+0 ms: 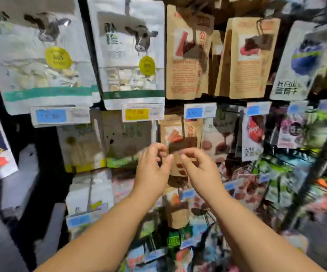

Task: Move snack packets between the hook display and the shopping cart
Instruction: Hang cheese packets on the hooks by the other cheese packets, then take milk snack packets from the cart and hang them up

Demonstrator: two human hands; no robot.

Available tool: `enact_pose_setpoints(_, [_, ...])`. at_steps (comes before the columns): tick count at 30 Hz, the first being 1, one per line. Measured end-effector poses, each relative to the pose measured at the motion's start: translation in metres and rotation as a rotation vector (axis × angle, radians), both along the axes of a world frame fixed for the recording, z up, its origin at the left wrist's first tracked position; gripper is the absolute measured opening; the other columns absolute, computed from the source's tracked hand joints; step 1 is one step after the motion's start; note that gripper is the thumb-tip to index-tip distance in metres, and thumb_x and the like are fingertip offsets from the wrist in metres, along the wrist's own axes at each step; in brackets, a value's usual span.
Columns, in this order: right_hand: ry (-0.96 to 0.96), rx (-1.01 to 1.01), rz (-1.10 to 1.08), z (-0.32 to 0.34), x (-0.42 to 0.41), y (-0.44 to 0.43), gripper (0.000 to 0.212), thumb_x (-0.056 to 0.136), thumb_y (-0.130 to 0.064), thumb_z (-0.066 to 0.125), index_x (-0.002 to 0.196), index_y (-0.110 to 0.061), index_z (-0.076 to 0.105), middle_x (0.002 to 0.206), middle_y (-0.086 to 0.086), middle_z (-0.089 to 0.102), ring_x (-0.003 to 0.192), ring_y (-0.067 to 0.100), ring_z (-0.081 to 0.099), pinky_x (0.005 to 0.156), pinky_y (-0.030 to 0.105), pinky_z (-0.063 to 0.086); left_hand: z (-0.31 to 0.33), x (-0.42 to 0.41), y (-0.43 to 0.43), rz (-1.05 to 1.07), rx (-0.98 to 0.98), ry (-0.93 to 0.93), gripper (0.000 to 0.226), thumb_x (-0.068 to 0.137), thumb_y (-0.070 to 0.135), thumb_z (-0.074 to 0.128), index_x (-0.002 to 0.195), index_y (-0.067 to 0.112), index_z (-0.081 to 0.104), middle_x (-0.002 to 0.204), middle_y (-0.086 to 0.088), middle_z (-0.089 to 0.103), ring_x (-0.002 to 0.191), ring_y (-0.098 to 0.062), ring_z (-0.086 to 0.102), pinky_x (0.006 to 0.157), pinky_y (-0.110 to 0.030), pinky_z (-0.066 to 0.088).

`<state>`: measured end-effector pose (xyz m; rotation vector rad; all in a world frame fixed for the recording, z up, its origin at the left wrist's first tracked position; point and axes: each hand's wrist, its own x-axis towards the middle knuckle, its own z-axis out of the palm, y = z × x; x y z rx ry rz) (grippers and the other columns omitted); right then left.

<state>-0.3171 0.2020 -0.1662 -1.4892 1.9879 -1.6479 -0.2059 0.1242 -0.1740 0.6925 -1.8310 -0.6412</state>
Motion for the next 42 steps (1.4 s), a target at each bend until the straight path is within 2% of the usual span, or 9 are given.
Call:
enact_pose_setpoints(3, [-0.08, 0.076, -0.096, -0.037, -0.035, 0.043, 0.011, 0.087, -0.044, 0.056, 0.093, -0.036, 0.06, 0.104, -0.002, 0.066, 0.097, 0.018, 0.065, 0.086, 0.042, 0.055, -0.047, -0.053, 0.034, -0.132, 0.114, -0.128, 0.018, 0.089, 0.018, 0.063, 0.106, 0.015, 0.059, 0.082, 0.01, 0.05, 0.083, -0.016, 0.051, 0.078, -0.032, 0.044])
enact_pose_setpoints(6, [-0.127, 0.165, -0.22, -0.074, -0.065, 0.092, 0.004, 0.095, -0.023, 0.058, 0.096, -0.026, 0.061, 0.098, 0.002, 0.068, 0.091, 0.022, 0.066, 0.079, 0.033, 0.054, -0.091, -0.091, 0.075, -0.295, 0.217, -0.275, 0.018, 0.091, 0.023, 0.059, 0.107, 0.013, 0.058, 0.089, 0.001, 0.057, 0.083, -0.018, 0.055, 0.075, -0.031, 0.044])
enact_pose_setpoints(11, [-0.237, 0.333, -0.439, -0.16, -0.103, 0.197, 0.019, 0.093, -0.026, 0.059, 0.084, -0.043, 0.056, 0.091, -0.007, 0.064, 0.087, 0.023, 0.068, 0.083, 0.05, 0.054, -0.177, -0.128, 0.155, -0.605, 0.262, -0.597, 0.012, 0.094, 0.028, 0.053, 0.102, 0.019, 0.052, 0.079, 0.005, 0.051, 0.076, -0.016, 0.051, 0.066, -0.014, 0.034])
enact_pose_setpoints(17, [-0.409, 0.555, -0.648, -0.251, -0.107, 0.318, 0.022, 0.093, -0.022, 0.061, 0.083, -0.041, 0.057, 0.088, -0.01, 0.064, 0.082, 0.025, 0.068, 0.08, 0.049, 0.055, -0.253, -0.138, 0.236, -0.874, 0.284, -0.973, 0.012, 0.096, 0.032, 0.051, 0.099, 0.02, 0.05, 0.095, -0.001, 0.058, 0.09, -0.022, 0.057, 0.079, -0.029, 0.041])
enact_pose_setpoints(20, [-0.473, 0.644, -0.711, -0.275, -0.106, 0.356, 0.017, 0.094, -0.02, 0.06, 0.085, -0.034, 0.057, 0.09, -0.007, 0.063, 0.087, 0.028, 0.066, 0.083, 0.045, 0.054, -0.272, -0.14, 0.252, -0.869, 0.146, -1.125, 0.012, 0.096, 0.037, 0.048, 0.094, 0.025, 0.045, 0.093, -0.002, 0.055, 0.1, -0.025, 0.056, 0.093, -0.037, 0.04])
enact_pose_setpoints(24, [-0.517, 0.791, -0.745, -0.306, -0.103, 0.391, 0.017, 0.096, -0.024, 0.057, 0.112, -0.019, 0.061, 0.107, 0.002, 0.066, 0.093, 0.024, 0.066, 0.083, 0.034, 0.051, -0.286, -0.141, 0.25, -0.772, -0.096, -1.305, 0.029, 0.096, 0.05, 0.036, 0.099, 0.025, 0.048, 0.096, -0.001, 0.058, 0.096, -0.027, 0.058, 0.077, -0.035, 0.044])
enact_pose_setpoints(31, [-0.683, 0.991, -0.728, -0.341, -0.097, 0.423, 0.028, 0.094, -0.031, 0.057, 0.119, -0.018, 0.054, 0.106, 0.006, 0.065, 0.096, 0.027, 0.065, 0.086, 0.042, 0.054, -0.293, -0.148, 0.254, -0.738, -0.104, -1.515, 0.026, 0.086, 0.048, 0.043, 0.08, 0.023, 0.047, 0.088, 0.003, 0.058, 0.088, -0.018, 0.057, 0.076, -0.029, 0.043])
enact_pose_setpoints(36, [-0.814, 0.941, -0.786, -0.349, -0.116, 0.421, 0.028, 0.095, -0.025, 0.056, 0.12, -0.013, 0.05, 0.104, 0.01, 0.063, 0.082, 0.027, 0.059, 0.068, 0.036, 0.047, -0.284, -0.143, 0.258, -0.765, -0.31, -1.473, 0.025, 0.099, 0.038, 0.037, 0.106, 0.021, 0.055, 0.093, 0.006, 0.055, 0.103, -0.022, 0.056, 0.079, -0.032, 0.043])
enact_pose_setpoints(42, [-0.811, 0.977, -0.906, -0.368, -0.149, 0.423, 0.036, 0.087, -0.022, 0.064, 0.117, -0.005, 0.054, 0.116, 0.012, 0.057, 0.093, 0.026, 0.055, 0.072, 0.027, 0.043, -0.286, -0.146, 0.254, -0.767, -0.163, -1.534, 0.04, 0.093, 0.065, 0.026, 0.086, 0.034, 0.05, 0.086, 0.008, 0.063, 0.086, -0.016, 0.058, 0.067, -0.029, 0.04])
